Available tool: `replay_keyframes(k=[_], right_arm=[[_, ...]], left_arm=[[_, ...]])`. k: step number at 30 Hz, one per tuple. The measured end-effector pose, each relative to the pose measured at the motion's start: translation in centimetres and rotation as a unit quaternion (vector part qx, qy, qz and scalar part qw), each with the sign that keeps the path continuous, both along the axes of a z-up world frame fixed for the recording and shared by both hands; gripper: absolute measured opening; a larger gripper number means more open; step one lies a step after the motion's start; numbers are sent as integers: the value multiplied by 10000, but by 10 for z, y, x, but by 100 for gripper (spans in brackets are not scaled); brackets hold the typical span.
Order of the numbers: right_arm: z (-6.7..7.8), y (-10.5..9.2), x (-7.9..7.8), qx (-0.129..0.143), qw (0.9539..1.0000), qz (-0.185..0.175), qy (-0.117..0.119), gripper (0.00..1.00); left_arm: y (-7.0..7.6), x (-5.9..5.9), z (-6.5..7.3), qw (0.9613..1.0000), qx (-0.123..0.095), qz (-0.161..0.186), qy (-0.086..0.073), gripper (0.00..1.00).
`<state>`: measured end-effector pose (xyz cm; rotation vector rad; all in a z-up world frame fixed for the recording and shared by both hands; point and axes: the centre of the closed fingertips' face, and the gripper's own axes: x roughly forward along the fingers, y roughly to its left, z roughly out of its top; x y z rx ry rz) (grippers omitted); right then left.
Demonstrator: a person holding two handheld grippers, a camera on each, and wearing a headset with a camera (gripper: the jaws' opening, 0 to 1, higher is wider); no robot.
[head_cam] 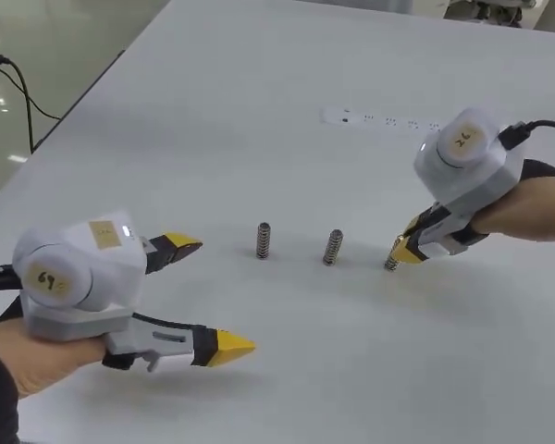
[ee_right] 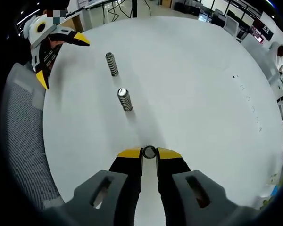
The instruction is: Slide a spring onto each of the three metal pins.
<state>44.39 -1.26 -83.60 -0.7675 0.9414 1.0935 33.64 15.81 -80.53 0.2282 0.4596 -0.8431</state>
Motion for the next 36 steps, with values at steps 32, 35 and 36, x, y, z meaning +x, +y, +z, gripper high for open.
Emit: replay_keyframes(k=[32,35,36], right_arm=[[-5,-3,-1,-54,10000,0,67,15],[-7,-3,-2,-66,9999,-2,105,16],[-8,-4,-2,-89,9999,-4,122,16]], left_arm=[[1,1,1,10000,-11,30,11,80],[1,1,1,10000,-12,35,13,80],[1,1,1,10000,-14,34,14,80]])
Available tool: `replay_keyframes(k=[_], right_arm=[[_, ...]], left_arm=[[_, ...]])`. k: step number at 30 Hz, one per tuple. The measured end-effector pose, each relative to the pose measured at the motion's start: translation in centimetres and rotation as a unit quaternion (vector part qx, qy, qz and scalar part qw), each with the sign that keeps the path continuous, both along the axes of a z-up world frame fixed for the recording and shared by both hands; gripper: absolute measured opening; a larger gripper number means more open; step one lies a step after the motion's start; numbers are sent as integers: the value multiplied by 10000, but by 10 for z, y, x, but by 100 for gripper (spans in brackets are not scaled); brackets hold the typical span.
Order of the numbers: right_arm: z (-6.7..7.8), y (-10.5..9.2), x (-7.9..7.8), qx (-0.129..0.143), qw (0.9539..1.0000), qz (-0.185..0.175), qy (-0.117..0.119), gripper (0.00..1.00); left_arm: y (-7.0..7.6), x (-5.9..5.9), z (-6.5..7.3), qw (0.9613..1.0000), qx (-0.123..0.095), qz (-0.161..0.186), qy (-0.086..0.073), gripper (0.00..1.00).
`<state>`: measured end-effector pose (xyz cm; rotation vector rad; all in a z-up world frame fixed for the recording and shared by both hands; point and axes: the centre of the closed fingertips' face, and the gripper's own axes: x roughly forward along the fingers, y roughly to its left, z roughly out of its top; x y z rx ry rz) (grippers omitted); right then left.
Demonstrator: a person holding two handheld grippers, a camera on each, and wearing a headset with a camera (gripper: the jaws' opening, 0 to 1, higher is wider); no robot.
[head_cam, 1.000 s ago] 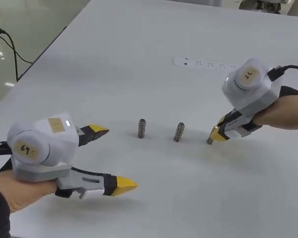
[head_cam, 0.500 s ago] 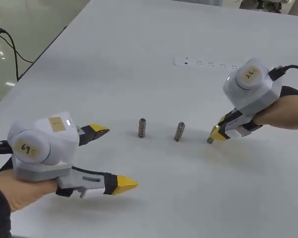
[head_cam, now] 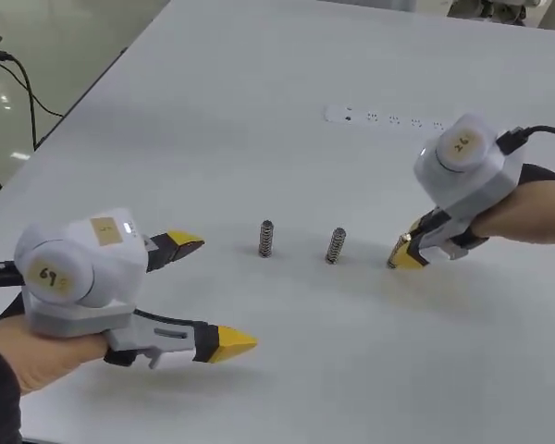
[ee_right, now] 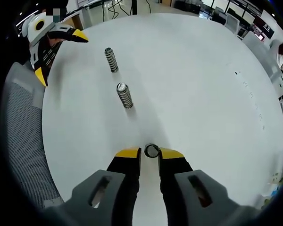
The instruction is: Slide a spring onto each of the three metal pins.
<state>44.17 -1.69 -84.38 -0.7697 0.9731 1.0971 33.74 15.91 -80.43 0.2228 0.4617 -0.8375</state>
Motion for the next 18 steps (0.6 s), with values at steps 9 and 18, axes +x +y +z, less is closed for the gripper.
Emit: replay_keyframes(k=[9,18], right_arm=[[-3,-5,-2,50,10000,-35,24,27],[-2,-7,-6,261,9996,-116,20,40]], left_arm=[[-2,0,-1,10000,-13,-14,27,80],[-3,-1,-2,10000,-27,-6,55,80]])
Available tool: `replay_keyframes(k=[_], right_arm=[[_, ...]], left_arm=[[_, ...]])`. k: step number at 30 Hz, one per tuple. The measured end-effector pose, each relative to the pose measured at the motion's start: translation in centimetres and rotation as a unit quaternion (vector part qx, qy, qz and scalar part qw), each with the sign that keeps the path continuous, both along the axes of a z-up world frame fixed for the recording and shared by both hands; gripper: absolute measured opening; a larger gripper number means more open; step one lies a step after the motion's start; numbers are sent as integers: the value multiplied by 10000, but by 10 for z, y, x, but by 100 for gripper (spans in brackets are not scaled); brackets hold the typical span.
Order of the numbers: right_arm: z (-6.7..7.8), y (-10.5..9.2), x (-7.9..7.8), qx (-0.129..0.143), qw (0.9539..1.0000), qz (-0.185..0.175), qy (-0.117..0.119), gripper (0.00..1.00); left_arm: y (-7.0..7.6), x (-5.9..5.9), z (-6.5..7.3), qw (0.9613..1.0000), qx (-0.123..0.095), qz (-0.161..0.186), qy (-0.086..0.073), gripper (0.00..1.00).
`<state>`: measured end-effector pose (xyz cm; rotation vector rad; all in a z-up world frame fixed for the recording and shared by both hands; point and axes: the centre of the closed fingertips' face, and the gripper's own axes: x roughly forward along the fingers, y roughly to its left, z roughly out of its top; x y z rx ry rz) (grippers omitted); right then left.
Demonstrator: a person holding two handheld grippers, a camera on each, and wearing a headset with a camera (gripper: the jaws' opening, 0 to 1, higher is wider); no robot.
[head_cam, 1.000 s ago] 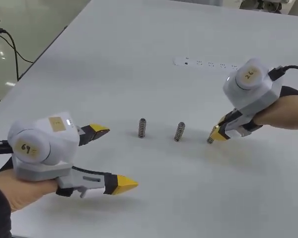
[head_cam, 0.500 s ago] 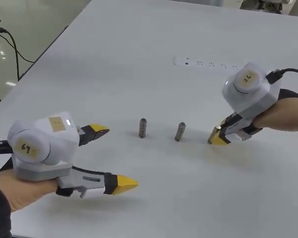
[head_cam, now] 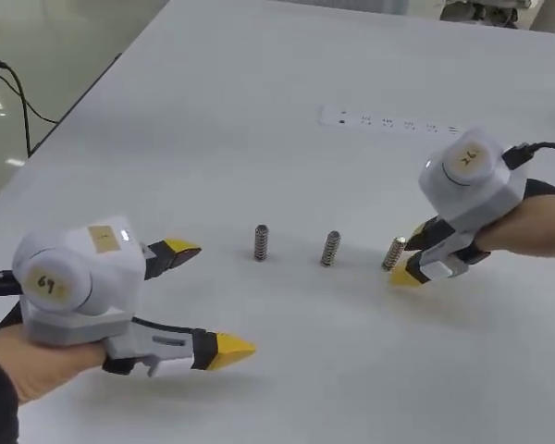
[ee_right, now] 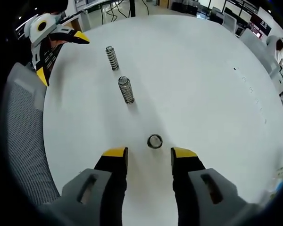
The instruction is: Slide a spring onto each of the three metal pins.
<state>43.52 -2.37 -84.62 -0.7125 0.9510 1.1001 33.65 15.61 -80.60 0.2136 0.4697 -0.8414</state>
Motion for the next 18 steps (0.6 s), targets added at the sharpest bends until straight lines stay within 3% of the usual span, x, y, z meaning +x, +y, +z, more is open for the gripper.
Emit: replay_keyframes(k=[7,12,18], right_arm=[[1,1,-6,284,9996,-89,-30,55],[4,4,-9,567,9981,-138,-193,67],[9,5,-14,882,9954,-269,-272,75]], left_arm=[[1,-1,0,10000,-26,39,9,80],[2,-1,0,10000,-53,73,22,80],[2,0,-1,9999,-89,96,40,81]])
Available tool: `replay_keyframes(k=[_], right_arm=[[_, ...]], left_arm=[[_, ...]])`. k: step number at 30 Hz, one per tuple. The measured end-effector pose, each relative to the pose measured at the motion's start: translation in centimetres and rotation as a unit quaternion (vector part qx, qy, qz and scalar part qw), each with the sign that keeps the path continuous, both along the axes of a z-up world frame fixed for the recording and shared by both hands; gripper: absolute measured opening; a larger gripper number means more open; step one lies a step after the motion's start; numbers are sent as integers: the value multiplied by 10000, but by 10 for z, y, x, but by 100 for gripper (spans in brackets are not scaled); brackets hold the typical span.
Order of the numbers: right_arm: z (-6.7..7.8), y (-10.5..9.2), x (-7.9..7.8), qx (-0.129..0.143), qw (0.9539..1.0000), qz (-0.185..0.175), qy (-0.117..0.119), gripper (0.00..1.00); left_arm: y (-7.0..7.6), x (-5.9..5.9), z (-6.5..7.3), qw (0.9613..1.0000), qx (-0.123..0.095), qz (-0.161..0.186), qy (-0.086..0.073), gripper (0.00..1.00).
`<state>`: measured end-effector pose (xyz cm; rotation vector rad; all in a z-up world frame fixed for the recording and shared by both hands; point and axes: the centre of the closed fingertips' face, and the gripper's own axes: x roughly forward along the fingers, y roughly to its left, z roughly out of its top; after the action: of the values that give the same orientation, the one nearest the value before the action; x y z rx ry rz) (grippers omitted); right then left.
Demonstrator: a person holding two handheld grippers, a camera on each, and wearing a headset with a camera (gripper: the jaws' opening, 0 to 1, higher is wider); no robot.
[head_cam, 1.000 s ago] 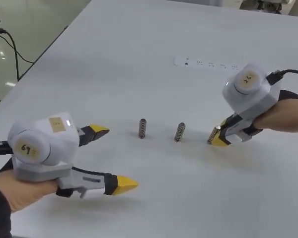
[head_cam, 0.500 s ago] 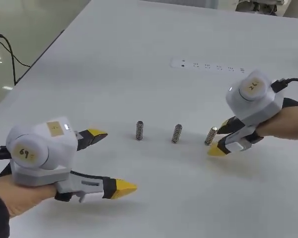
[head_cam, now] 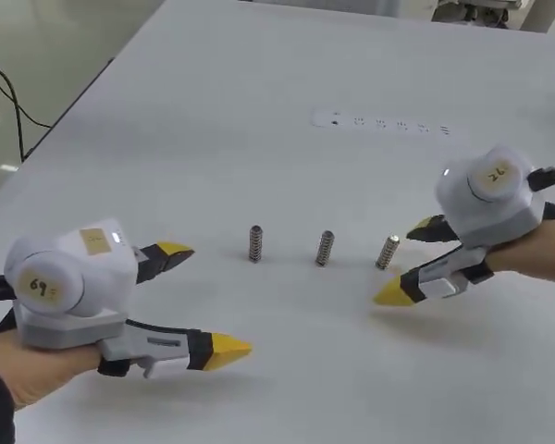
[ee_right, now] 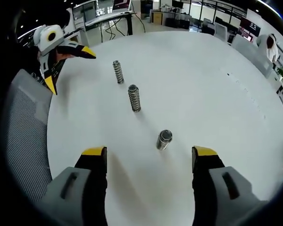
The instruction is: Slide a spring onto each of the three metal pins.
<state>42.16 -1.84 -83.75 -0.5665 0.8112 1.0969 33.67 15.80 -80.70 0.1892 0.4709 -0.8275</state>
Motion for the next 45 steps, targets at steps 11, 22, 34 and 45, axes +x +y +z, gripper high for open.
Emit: replay_keyframes(k=[11,22,34,45], right_arm=[[4,3,-15,421,9990,-123,-131,81],[10,5,-26,694,9970,-252,-221,82],[20,3,-39,935,9941,-398,-376,83],[28,-3,-53,1082,9916,-514,-490,84]], left_arm=[[0,4,0,9999,-128,90,20,83],[-2,5,0,9993,-305,212,51,86],[0,5,4,9985,-425,339,18,86],[-2,2,7,9982,-480,372,-14,86]])
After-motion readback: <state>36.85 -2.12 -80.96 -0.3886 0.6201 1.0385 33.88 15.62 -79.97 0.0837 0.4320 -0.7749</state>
